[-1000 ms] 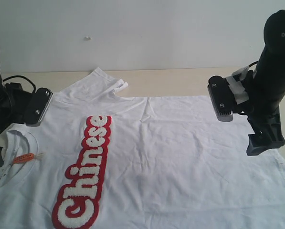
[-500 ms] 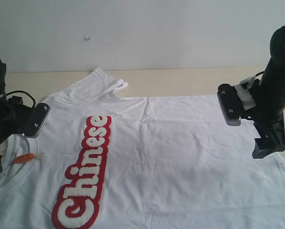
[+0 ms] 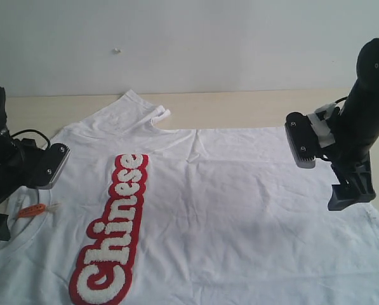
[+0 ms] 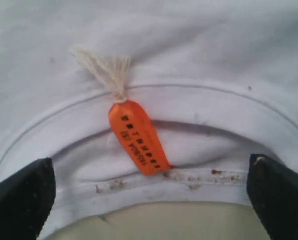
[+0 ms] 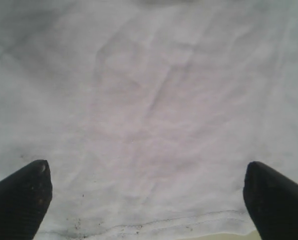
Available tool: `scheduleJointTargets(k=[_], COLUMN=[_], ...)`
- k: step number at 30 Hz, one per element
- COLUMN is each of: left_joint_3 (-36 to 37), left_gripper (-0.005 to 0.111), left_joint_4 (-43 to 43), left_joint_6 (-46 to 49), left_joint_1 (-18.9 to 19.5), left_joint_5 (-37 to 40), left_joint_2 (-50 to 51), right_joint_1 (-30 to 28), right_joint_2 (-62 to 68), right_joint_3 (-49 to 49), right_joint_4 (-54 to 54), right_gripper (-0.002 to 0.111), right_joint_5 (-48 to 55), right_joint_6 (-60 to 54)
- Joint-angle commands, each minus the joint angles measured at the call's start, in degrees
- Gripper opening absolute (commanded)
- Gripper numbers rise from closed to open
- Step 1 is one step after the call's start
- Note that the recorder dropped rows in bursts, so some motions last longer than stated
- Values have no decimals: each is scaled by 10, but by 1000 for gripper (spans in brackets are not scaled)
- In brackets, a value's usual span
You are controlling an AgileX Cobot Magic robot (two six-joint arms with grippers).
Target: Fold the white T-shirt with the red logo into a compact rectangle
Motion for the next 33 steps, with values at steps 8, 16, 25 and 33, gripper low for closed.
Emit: scheduleJointTargets(k=[8, 16, 25, 33], left_joint_3=[-3, -3, -3, -3], left_gripper=[105, 105, 105, 105], left_joint_4=[-23, -23, -23, -36], left_joint_6=[1, 1, 1, 1], left_joint_1=[3, 3, 3, 3], left_joint_5=[-14, -14, -18, -20], left_joint_2=[32, 35, 35, 35], right_joint_1=[-2, -2, -6, -53], right_joint_2=[13, 25, 40, 45], right_joint_3=[-3, -3, 0, 0], right_joint_4=[1, -7, -11, -11], right_gripper=[105, 105, 105, 105], right_joint_5=[-9, -17, 77, 67], right_joint_6=[-5, -10, -2, 13])
